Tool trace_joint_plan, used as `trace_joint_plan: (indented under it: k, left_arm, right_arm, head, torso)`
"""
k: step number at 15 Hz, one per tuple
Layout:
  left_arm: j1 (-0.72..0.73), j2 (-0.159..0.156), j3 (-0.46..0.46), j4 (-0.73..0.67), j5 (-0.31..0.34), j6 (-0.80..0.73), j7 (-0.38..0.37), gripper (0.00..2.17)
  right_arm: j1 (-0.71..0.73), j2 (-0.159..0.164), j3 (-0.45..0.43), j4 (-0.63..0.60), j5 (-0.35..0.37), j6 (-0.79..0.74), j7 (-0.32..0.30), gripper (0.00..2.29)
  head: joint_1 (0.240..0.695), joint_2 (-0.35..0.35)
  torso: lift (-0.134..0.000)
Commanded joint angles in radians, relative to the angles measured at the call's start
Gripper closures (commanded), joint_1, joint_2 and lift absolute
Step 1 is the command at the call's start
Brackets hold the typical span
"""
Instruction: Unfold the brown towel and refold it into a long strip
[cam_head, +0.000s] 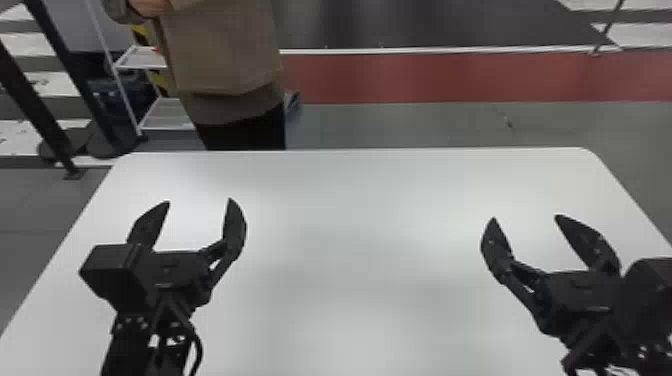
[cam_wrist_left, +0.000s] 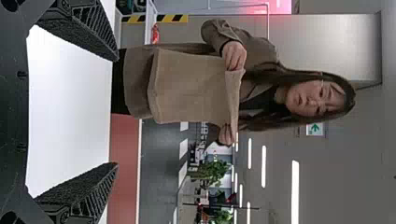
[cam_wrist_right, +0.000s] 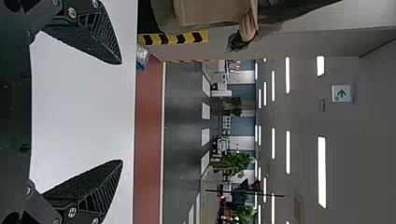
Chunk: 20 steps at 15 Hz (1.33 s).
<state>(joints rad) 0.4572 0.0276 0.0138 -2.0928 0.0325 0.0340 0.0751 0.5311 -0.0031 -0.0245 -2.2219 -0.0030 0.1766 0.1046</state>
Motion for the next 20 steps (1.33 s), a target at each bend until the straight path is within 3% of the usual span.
trace_joint_plan:
  k: [1, 20]
  left_arm:
    - [0.0, 0.0, 0.0, 0.0, 0.001, -0.001, 0.0, 0.09]
    - [0.001, 0.003, -0.002, 0.007, -0.006, -0.001, -0.006, 0.08]
  right_arm:
    - [0.001, 0.004, -0.002, -0.002, -0.002, 0.001, 0.0, 0.14]
    - [0.006, 0.004, -0.006, -0.002, -0.002, 0.001, 0.004, 0.14]
  head:
    - [0.695, 0.043]
    - [0.695, 0.038]
  torso:
    - [-0.122]
    - [-0.122]
